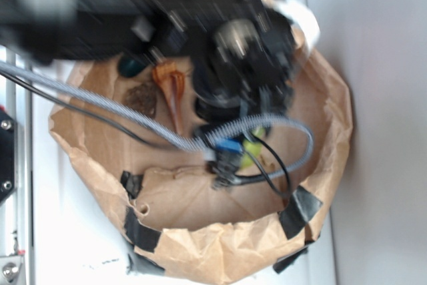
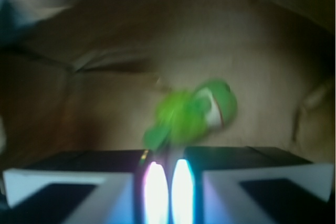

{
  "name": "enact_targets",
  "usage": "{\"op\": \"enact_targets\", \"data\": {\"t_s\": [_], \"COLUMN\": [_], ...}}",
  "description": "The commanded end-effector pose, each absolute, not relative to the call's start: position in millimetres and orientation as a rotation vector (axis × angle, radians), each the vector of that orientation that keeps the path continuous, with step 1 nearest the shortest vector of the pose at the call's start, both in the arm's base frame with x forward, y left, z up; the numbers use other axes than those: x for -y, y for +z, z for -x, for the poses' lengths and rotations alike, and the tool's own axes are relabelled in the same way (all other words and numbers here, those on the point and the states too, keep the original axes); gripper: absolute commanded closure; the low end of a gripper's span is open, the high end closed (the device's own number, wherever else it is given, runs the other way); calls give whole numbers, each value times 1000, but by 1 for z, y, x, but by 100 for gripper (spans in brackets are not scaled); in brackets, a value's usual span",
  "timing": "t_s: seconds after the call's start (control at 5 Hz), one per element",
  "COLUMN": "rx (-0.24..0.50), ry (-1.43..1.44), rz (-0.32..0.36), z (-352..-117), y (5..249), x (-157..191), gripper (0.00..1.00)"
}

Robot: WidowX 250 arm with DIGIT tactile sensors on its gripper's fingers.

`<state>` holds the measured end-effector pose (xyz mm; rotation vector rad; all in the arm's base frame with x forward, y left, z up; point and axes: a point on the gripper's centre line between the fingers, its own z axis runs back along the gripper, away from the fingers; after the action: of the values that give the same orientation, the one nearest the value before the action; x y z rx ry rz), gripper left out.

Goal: Grab the green animal.

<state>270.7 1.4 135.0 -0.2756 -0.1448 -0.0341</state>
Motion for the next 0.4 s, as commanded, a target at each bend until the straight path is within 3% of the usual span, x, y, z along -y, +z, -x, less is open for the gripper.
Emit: {"op": "enact_targets", "data": {"t_s": [0.0, 0.2], "rx": [176, 139], "ry": [-28, -28], "rz": [293, 209], "z": [-267, -272], "y": [168, 131], "x": [-15, -8], "gripper": [0, 0]}}
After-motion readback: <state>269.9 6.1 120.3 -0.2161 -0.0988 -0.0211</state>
